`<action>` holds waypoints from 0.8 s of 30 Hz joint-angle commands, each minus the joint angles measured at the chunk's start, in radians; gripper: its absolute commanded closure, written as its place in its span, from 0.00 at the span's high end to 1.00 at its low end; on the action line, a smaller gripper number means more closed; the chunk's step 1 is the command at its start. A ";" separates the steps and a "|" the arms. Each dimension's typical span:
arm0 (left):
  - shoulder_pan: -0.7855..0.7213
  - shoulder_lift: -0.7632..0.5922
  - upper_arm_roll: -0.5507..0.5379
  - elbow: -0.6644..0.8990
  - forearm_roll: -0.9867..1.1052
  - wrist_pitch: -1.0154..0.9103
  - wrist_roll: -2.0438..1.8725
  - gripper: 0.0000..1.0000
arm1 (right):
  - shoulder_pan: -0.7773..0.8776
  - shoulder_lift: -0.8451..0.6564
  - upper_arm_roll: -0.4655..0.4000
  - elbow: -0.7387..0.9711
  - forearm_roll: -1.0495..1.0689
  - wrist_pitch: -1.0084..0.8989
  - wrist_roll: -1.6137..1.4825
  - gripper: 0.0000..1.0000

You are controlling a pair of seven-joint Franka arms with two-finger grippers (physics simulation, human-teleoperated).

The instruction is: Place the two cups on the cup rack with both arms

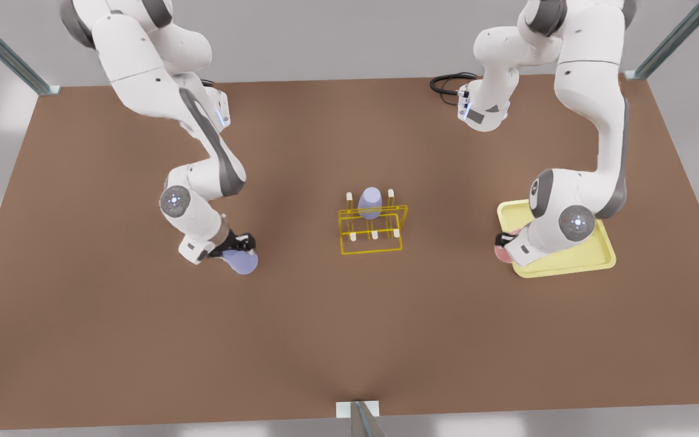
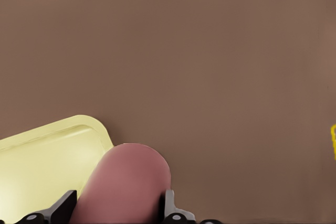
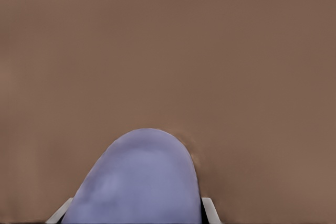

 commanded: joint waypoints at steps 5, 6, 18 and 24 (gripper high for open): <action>-0.046 0.168 -0.186 0.274 -0.003 -0.266 -0.750 0.78 | 0.066 0.032 0.063 0.166 0.224 -0.038 0.023 0.82; -0.073 0.186 -0.187 0.308 -0.003 -0.284 -0.809 0.78 | 0.072 0.043 0.063 0.209 0.244 -0.060 0.023 0.82; -0.236 0.280 -0.227 0.487 -0.054 -0.334 -1.122 0.78 | 0.075 0.207 0.123 0.522 0.356 -0.284 0.009 0.81; -0.251 0.315 -0.229 0.489 -0.052 -0.296 -1.122 1.00 | 0.084 0.217 0.165 0.512 0.350 -0.301 -0.011 0.81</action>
